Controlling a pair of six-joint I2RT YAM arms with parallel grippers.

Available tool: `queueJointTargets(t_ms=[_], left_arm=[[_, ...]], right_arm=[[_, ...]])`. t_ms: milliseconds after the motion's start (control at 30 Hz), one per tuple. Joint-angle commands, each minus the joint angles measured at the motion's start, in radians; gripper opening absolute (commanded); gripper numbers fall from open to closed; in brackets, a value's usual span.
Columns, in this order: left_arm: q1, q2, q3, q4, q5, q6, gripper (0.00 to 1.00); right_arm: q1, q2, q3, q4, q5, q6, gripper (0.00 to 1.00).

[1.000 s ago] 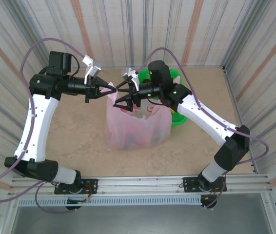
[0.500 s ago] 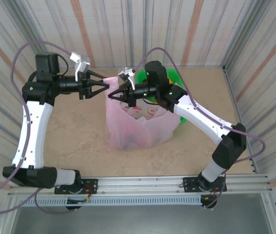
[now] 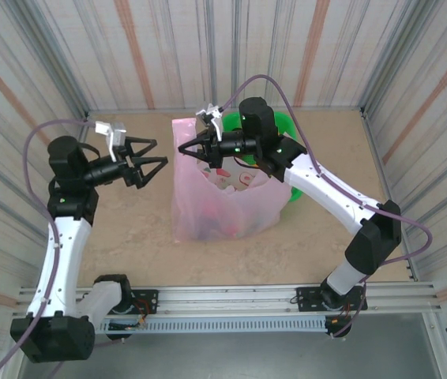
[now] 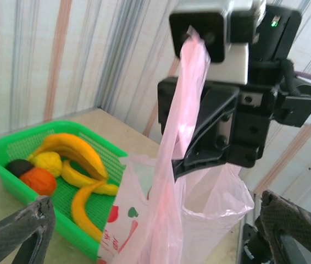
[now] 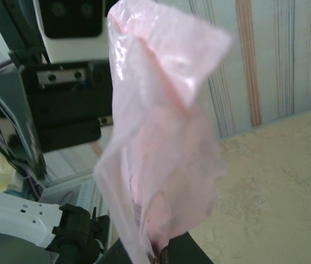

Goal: Place the fake fruits into the plastic bag and tie a complex knot

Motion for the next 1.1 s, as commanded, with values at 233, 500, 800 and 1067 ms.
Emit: queueJointTargets(t_ms=[233, 500, 800, 1067], left_arm=[[-0.163, 0.065, -0.084, 0.172, -0.090, -0.034, 0.89], [-0.198, 0.081, -0.109, 0.173, -0.097, -0.014, 0.22], [-0.197, 0.077, -0.112, 0.181, -0.089, -0.017, 0.00], [-0.198, 0.080, -0.106, 0.173, -0.092, -0.006, 0.00]], right_arm=[[0.003, -0.047, -0.007, 0.061, 0.005, 0.048, 0.09], [-0.005, -0.052, 0.007, 0.111, -0.014, 0.101, 0.17], [-0.014, -0.011, 0.082, 0.144, -0.021, 0.133, 0.27], [-0.019, 0.009, 0.148, 0.138, -0.041, 0.135, 0.00]])
